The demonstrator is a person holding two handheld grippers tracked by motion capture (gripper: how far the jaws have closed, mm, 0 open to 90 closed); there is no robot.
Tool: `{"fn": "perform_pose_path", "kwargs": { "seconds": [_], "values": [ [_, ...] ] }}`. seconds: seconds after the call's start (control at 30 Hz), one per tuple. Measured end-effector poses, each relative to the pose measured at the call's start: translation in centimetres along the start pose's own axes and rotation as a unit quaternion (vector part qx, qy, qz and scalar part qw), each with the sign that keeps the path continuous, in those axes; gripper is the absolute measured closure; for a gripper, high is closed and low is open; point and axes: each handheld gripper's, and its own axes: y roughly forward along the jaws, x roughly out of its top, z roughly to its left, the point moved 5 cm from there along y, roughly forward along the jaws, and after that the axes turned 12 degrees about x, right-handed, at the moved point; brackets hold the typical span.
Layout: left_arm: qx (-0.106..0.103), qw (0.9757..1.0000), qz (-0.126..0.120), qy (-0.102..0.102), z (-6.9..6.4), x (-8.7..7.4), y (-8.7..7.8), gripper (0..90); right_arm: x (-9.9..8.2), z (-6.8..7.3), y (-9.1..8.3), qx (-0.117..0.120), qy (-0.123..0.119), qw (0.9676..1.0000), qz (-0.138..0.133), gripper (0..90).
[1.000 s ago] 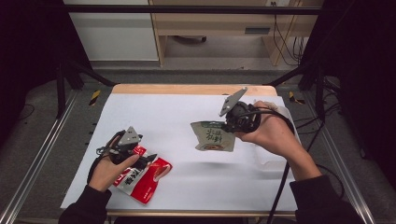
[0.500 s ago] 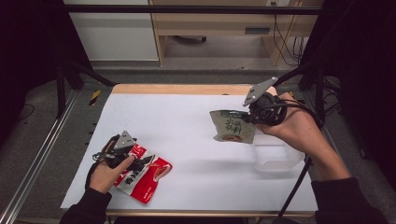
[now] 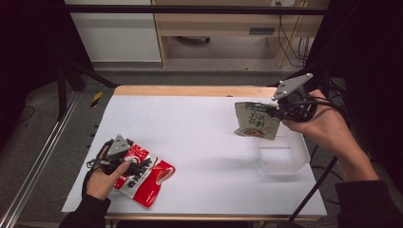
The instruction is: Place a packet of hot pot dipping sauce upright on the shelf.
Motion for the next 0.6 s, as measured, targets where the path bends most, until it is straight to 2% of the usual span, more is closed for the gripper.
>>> {"fn": "perform_pose_path", "kwargs": {
  "seconds": [0.37, 0.6],
  "values": [
    [0.001, 0.9998, -0.008, -0.018, 1.0, -0.4, -0.6, 8.4, -3.3, -3.7, 0.2, -0.015, -0.002, 0.9997, 0.02, 90.0],
    [0.006, 0.9994, -0.016, -0.03, 2.1, -0.2, -1.2, 8.4, -5.2, -6.0, 0.6, -0.013, 0.003, 0.9996, 0.026, 90.0]
  ]
}}
